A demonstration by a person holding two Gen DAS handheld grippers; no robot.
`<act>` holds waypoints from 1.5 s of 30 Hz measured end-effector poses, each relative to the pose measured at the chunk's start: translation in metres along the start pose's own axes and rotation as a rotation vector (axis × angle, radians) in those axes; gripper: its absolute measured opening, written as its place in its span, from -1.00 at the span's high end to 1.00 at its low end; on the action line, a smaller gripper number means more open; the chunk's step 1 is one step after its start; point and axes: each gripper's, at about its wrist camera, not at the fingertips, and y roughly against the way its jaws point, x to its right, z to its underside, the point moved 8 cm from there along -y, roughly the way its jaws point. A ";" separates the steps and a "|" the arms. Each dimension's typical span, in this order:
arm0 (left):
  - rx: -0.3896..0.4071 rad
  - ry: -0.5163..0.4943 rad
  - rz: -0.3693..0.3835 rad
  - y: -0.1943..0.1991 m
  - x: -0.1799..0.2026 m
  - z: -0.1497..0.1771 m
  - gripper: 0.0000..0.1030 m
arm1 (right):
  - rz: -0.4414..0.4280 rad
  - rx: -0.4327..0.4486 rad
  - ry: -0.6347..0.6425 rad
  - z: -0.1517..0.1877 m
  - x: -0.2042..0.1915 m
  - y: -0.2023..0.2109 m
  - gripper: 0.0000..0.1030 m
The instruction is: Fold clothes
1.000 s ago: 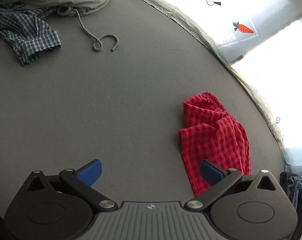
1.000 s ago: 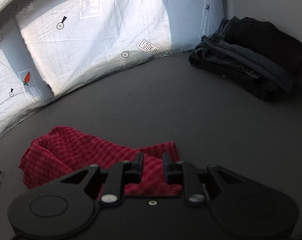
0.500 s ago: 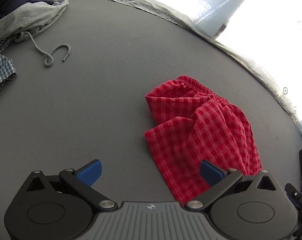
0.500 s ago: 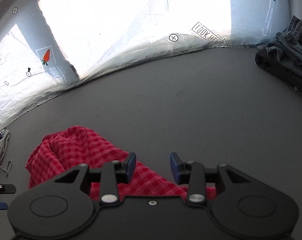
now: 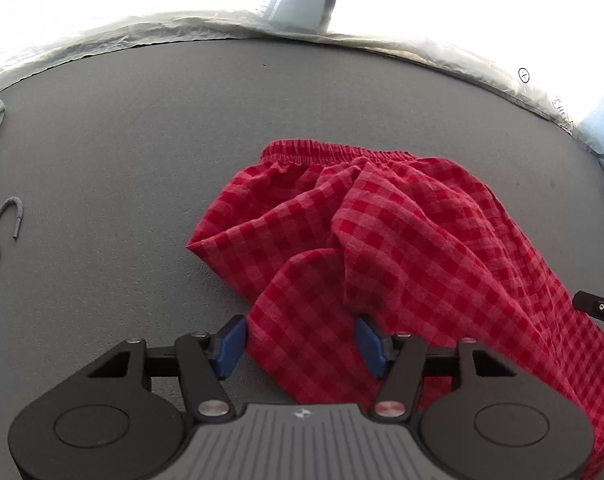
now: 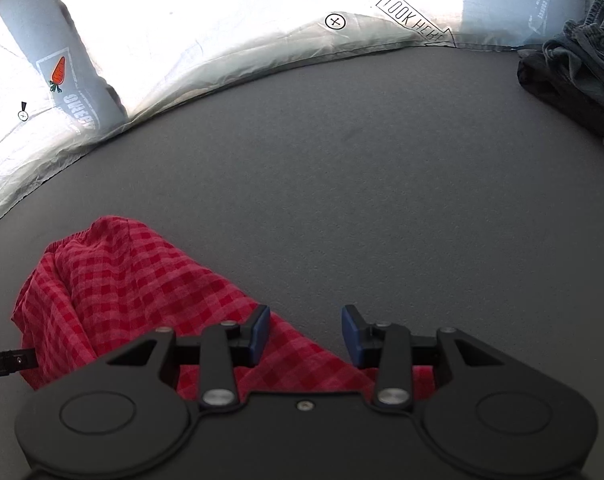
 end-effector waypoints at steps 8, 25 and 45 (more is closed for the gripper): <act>0.066 0.124 -0.047 0.028 -0.015 0.017 0.96 | -0.029 0.067 -0.029 -0.007 -0.003 0.032 0.22; -0.120 0.420 -0.369 0.125 -0.146 0.193 0.79 | -0.073 0.073 0.013 0.027 -0.030 0.068 0.21; -0.097 0.300 -0.237 0.046 -0.088 0.072 -0.27 | -0.269 -0.146 0.121 0.024 -0.110 -0.015 0.13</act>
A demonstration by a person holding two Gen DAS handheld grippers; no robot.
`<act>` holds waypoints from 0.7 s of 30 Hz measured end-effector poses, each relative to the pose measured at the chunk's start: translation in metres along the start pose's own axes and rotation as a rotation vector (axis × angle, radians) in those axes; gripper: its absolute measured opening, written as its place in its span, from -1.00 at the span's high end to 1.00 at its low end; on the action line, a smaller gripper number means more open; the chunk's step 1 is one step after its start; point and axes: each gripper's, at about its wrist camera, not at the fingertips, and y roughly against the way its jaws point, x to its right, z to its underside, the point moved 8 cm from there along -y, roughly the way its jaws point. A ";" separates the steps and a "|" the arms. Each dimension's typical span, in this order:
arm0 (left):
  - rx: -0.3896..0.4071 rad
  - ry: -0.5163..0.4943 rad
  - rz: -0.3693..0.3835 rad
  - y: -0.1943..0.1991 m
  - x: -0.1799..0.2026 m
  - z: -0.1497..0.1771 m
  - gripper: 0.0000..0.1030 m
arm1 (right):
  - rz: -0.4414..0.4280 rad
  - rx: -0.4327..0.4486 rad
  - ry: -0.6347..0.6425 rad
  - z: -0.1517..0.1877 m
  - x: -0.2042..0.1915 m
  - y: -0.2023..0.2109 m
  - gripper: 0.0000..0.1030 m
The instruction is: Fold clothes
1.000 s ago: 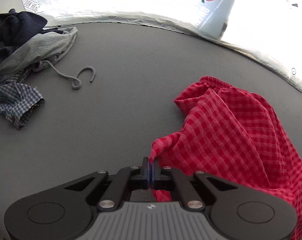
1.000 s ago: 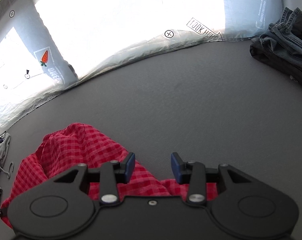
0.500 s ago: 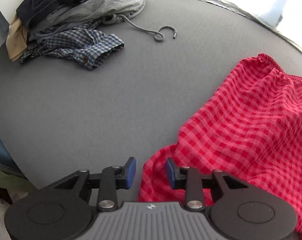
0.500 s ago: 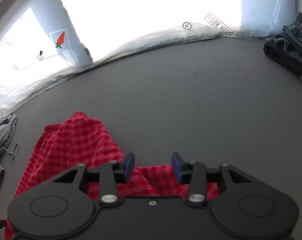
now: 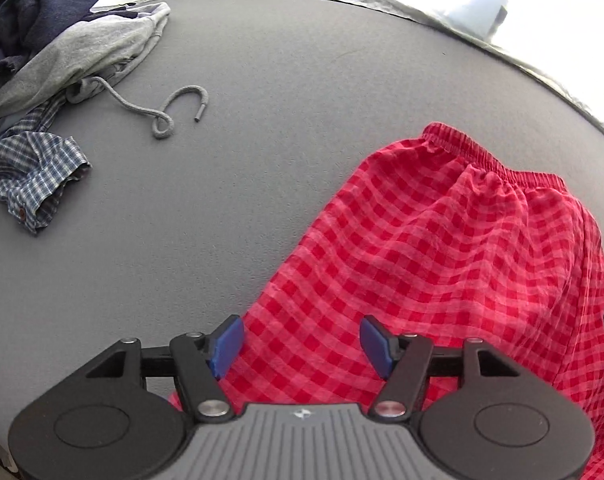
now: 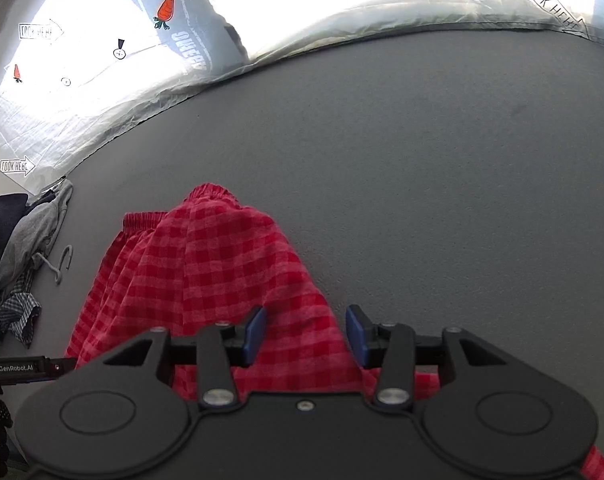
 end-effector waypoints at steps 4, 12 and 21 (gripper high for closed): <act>-0.055 0.017 0.041 -0.007 0.015 0.015 -0.27 | -0.025 0.034 -0.029 -0.002 -0.012 -0.007 0.88; -0.085 0.018 0.048 -0.006 0.013 0.047 -0.28 | -0.181 0.188 0.018 -0.012 -0.058 0.046 0.93; -0.086 0.061 0.059 -0.004 -0.002 0.054 -0.30 | -0.237 -0.174 0.201 0.077 -0.115 0.004 0.87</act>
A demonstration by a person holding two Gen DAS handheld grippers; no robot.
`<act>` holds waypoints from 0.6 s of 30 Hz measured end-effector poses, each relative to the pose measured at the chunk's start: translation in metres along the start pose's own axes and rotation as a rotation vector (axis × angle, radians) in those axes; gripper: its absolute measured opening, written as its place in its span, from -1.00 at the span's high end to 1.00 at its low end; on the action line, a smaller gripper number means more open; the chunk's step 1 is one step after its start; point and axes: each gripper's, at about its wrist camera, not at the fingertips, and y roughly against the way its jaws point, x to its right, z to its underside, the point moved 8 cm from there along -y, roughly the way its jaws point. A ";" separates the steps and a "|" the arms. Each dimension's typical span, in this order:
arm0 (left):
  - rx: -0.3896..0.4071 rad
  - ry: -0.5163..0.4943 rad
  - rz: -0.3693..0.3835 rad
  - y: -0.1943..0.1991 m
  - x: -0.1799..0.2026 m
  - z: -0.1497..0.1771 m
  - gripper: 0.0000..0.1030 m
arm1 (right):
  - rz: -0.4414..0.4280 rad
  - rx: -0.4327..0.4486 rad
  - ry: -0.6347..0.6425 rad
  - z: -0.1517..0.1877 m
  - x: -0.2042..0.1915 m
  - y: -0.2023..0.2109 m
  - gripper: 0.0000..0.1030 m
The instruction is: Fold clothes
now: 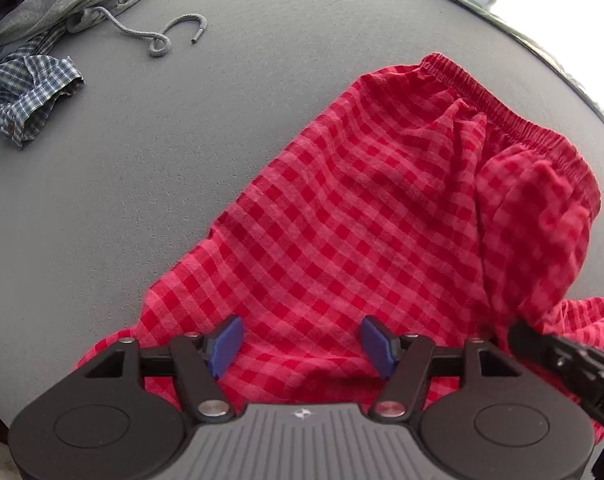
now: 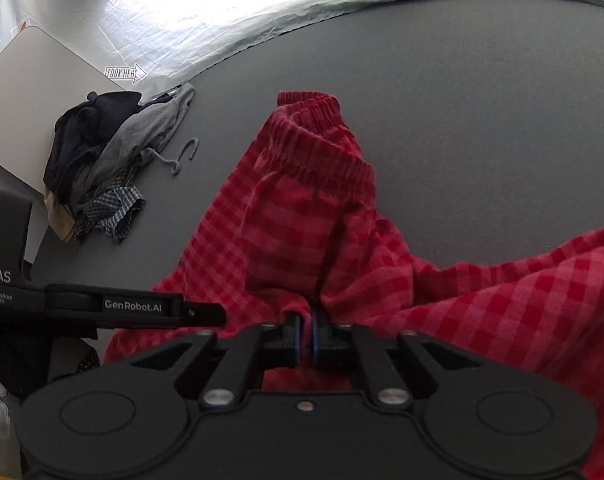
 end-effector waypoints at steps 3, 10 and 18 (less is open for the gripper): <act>0.003 0.000 0.006 -0.001 -0.001 -0.001 -0.35 | -0.008 0.046 -0.030 -0.007 0.005 0.010 0.74; 0.002 -0.053 -0.023 -0.008 0.012 -0.001 -0.62 | -0.050 0.213 -0.151 -0.033 0.029 0.046 0.36; -0.017 -0.104 -0.055 -0.016 0.021 -0.007 -0.73 | -0.090 0.373 -0.407 -0.051 0.080 0.071 0.28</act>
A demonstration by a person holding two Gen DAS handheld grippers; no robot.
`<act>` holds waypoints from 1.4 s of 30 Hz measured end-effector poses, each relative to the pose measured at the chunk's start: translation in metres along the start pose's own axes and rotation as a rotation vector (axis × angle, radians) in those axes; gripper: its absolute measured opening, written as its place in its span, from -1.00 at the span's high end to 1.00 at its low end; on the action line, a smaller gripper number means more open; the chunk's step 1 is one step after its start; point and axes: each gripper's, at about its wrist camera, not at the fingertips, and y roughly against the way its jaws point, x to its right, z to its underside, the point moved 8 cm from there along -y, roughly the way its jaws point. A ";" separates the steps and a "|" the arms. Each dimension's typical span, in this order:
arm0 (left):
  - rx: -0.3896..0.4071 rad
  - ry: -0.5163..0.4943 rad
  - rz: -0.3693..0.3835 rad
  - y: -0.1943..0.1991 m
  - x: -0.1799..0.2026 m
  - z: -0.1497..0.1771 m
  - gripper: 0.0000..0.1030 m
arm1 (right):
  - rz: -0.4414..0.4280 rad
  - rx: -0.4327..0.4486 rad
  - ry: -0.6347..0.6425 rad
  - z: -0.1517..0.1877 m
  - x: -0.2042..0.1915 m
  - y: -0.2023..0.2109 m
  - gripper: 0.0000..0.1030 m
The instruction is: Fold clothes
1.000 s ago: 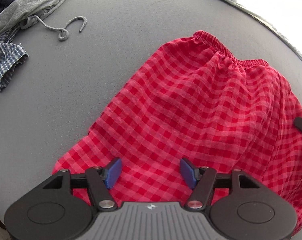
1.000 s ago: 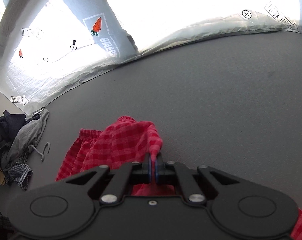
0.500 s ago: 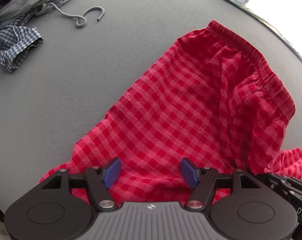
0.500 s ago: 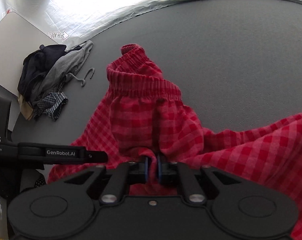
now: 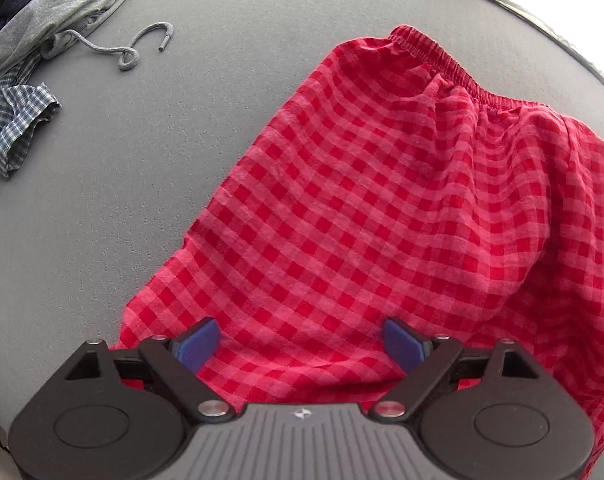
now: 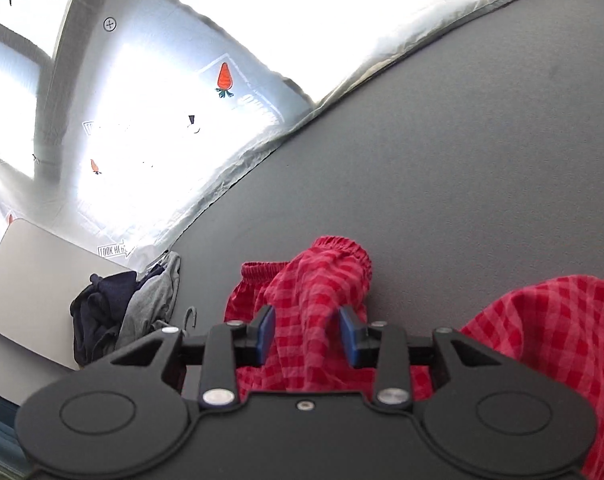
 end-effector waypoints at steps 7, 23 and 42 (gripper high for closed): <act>0.015 0.044 0.056 0.006 0.000 -0.023 -0.73 | 0.023 -0.038 -0.106 -0.011 0.026 -0.025 0.20; 0.147 0.080 0.209 0.052 0.025 -0.047 -0.73 | -0.138 -0.320 -0.091 0.060 -0.029 -0.092 0.87; 0.081 0.035 0.076 0.000 0.032 -0.040 -0.75 | -0.094 -0.283 -0.133 0.059 0.000 -0.058 0.74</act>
